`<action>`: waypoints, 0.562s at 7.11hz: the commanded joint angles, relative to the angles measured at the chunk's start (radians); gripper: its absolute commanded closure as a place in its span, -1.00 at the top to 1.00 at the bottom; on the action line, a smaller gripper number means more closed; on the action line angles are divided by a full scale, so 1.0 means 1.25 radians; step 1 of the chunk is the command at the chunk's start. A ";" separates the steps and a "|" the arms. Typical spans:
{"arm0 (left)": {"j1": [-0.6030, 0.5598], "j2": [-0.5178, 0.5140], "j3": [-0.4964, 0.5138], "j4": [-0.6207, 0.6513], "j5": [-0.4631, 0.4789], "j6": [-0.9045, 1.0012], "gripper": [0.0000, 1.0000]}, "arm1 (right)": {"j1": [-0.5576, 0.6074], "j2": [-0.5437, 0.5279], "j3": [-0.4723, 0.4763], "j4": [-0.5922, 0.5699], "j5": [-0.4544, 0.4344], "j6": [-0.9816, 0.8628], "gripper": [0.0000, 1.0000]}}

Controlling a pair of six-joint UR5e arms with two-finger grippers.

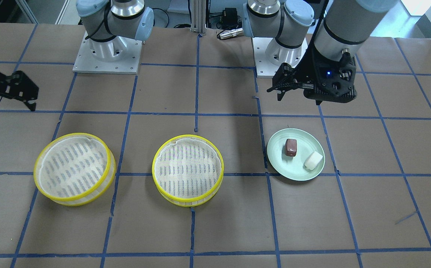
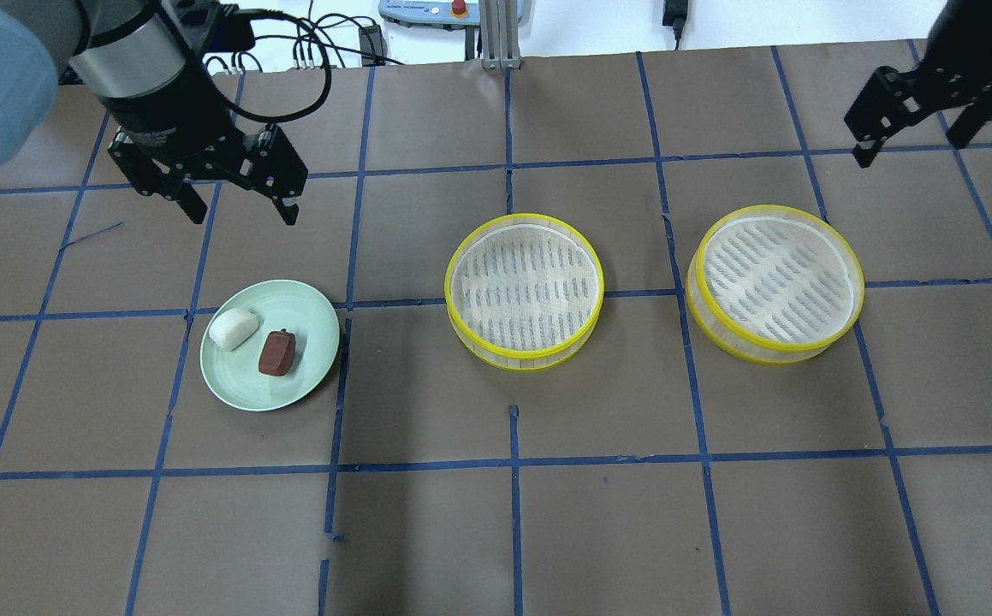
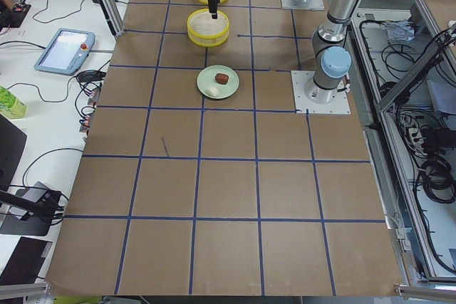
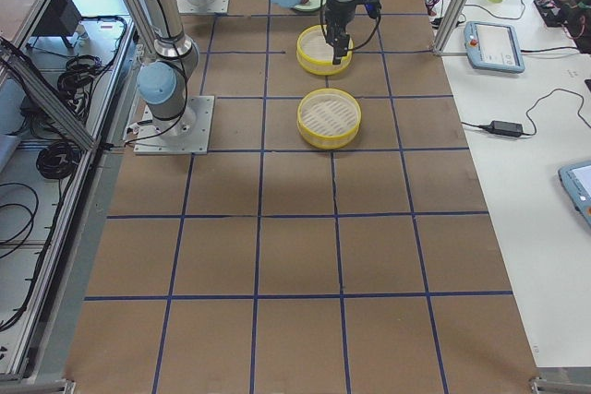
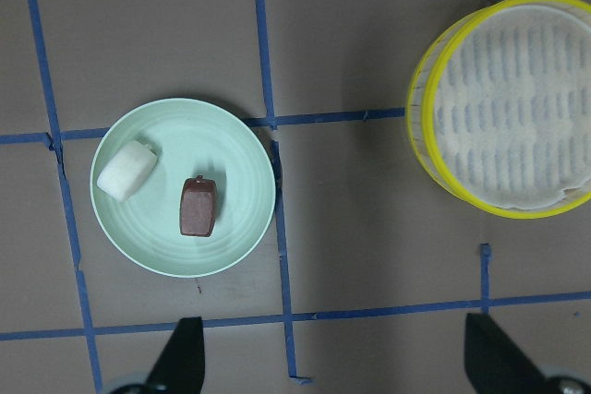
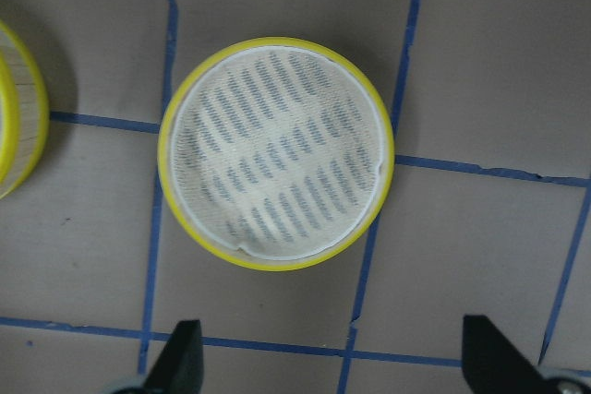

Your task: Stack buns with steamer

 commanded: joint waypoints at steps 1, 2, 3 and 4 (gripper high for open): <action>0.126 -0.033 -0.150 0.127 0.050 0.246 0.99 | -0.078 0.134 0.033 -0.114 0.010 -0.036 0.99; 0.129 -0.047 -0.203 0.191 0.066 0.358 0.97 | -0.079 0.169 0.061 -0.151 0.044 -0.037 0.99; 0.129 -0.088 -0.250 0.292 0.111 0.437 0.96 | -0.083 0.175 0.149 -0.257 0.031 -0.037 0.98; 0.129 -0.121 -0.278 0.364 0.148 0.475 0.96 | -0.097 0.175 0.258 -0.432 0.028 -0.037 0.99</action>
